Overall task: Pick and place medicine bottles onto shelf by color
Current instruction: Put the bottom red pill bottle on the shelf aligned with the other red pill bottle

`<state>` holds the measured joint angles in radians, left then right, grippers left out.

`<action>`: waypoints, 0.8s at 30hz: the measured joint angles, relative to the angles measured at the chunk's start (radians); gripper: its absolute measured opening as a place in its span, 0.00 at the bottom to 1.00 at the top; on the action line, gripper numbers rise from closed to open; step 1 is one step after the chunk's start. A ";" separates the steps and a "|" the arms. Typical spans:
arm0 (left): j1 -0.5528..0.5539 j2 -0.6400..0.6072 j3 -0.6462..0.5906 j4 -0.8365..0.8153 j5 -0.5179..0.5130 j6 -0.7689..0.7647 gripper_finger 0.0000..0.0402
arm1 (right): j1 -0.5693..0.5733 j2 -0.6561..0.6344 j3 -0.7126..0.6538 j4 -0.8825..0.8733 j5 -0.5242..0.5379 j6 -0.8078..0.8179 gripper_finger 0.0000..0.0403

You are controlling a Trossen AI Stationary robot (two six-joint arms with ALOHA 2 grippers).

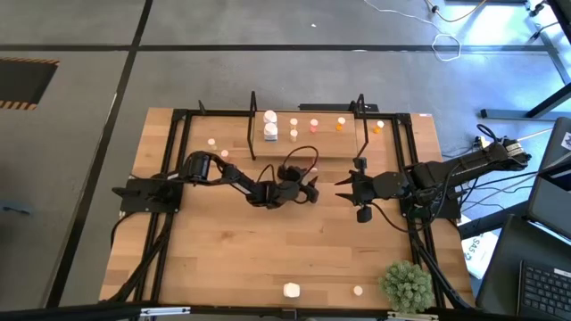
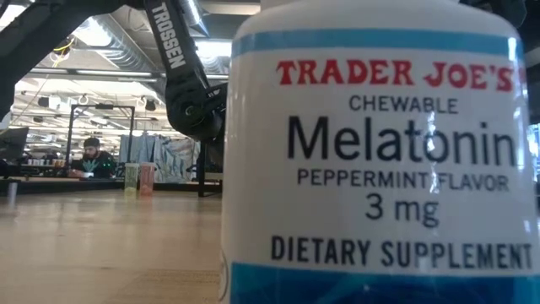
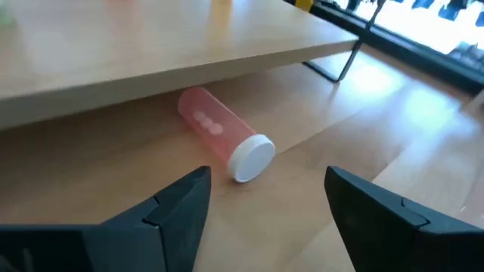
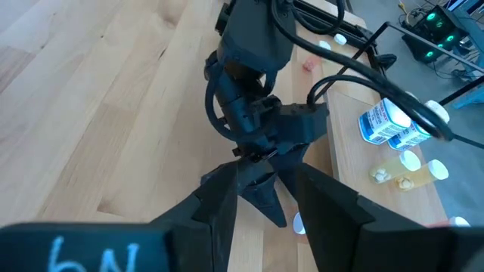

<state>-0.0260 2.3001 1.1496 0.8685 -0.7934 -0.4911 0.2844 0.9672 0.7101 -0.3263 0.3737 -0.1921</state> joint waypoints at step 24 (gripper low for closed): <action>0.066 -0.031 0.051 -0.014 0.167 -0.055 0.63 | 0.000 0.000 0.000 0.000 0.000 0.000 0.34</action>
<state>0.0400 2.2693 1.2010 0.8541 -0.6265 -0.5458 0.2844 0.9672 0.7101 -0.3264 0.3737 -0.1921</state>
